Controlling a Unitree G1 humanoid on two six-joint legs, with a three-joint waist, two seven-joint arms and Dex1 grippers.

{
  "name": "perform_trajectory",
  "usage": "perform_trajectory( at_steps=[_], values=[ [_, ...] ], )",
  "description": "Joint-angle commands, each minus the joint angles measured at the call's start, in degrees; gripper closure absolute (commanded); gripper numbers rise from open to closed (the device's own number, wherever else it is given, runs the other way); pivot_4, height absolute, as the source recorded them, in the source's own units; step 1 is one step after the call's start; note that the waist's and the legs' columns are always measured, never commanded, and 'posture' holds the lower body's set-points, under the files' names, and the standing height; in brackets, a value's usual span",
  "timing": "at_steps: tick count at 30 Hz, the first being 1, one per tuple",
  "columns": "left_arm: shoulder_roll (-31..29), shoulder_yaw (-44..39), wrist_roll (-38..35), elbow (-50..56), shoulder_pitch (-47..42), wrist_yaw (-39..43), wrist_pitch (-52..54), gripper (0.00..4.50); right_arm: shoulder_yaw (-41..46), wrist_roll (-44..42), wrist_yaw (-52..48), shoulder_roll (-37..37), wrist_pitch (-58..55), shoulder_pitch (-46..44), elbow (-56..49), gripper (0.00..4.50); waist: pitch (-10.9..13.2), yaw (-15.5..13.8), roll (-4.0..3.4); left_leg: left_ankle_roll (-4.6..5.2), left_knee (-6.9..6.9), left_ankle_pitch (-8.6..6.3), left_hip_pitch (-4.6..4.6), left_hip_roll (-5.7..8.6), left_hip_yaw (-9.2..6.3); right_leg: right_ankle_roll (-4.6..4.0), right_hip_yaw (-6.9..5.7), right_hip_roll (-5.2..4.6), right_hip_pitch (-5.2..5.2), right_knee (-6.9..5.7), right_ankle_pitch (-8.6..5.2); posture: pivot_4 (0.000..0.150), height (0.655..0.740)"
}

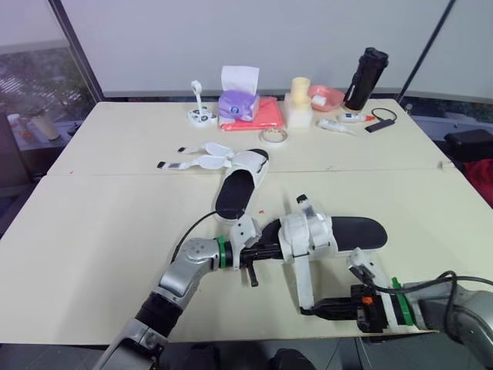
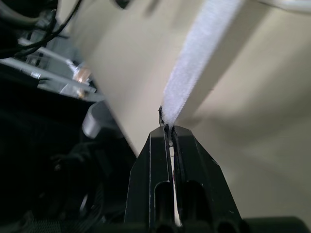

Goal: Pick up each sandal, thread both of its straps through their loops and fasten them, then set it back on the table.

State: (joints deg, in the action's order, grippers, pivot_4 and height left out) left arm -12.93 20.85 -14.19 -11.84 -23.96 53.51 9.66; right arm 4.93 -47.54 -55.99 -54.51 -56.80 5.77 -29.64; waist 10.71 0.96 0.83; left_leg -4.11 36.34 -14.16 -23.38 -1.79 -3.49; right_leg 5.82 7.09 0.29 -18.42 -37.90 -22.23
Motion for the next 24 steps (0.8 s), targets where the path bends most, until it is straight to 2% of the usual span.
perform_trajectory(
  at_steps=[1, 5, 9, 13, 17, 24],
  values=[
    [-1.63, 0.87, 4.06, -5.52, 2.24, -1.66, 2.50, 4.48, 5.68, -8.68, -1.20, 0.69, -2.27, -1.42, -2.08, 4.44, 0.01, 0.03, 0.01, 0.00, 0.00, 0.00, 0.00, 0.00, 0.00, 0.00, 0.00, 0.00, 0.01, 0.00, 0.00, 0.150, 0.7400],
    [-1.48, 1.15, 4.15, -5.98, 2.16, -1.45, 2.38, 4.48, 11.15, -21.46, 1.91, 2.78, -5.13, -8.61, -0.75, 4.44, 0.01, 0.12, 0.02, 0.00, 0.04, 0.00, 0.03, 0.00, 0.00, -0.01, 0.00, 0.01, 0.04, -0.01, 0.00, 0.150, 0.7400],
    [-0.85, 1.95, 4.47, -7.40, 1.42, -1.00, 1.93, 4.48, 8.50, -25.57, 6.31, 6.65, -6.07, -19.20, 3.01, 4.44, 0.02, 0.10, 0.04, 0.00, 0.07, 0.00, 0.03, -0.01, 0.00, -0.01, 0.01, 0.01, 0.05, -0.01, 0.01, 0.150, 0.7400],
    [-0.09, 1.70, 4.53, -8.58, 0.44, -1.46, 1.47, 4.48, 4.37, -19.24, 12.68, 14.33, -4.53, -26.78, 11.79, 4.44, 0.03, -0.19, 0.05, 0.01, 0.06, 0.01, -0.04, -0.02, -0.03, -0.01, -0.01, -0.04, -0.02, -0.02, 0.01, 0.150, 0.7400],
    [-0.48, 1.19, 4.49, -8.12, 0.86, -1.85, 1.46, 4.48, 1.73, -12.63, 14.31, 16.56, -2.92, -27.16, 16.93, 4.44, 0.02, -0.21, 0.04, 0.02, 0.14, 0.02, -0.04, -0.03, -0.04, 0.00, -0.01, -0.09, 0.01, -0.04, 0.01, 0.150, 0.7400],
    [-1.08, 0.96, 4.35, -6.47, 2.61, -2.47, 1.81, 4.48, 5.61, -14.18, 15.58, 19.14, -3.29, -28.60, 21.35, 4.44, -0.08, 0.04, 0.06, 0.05, 0.17, 0.03, 0.05, -0.04, -0.03, 0.00, -0.01, -0.07, 0.07, -0.14, 0.01, 0.150, 0.7400]
  ],
)
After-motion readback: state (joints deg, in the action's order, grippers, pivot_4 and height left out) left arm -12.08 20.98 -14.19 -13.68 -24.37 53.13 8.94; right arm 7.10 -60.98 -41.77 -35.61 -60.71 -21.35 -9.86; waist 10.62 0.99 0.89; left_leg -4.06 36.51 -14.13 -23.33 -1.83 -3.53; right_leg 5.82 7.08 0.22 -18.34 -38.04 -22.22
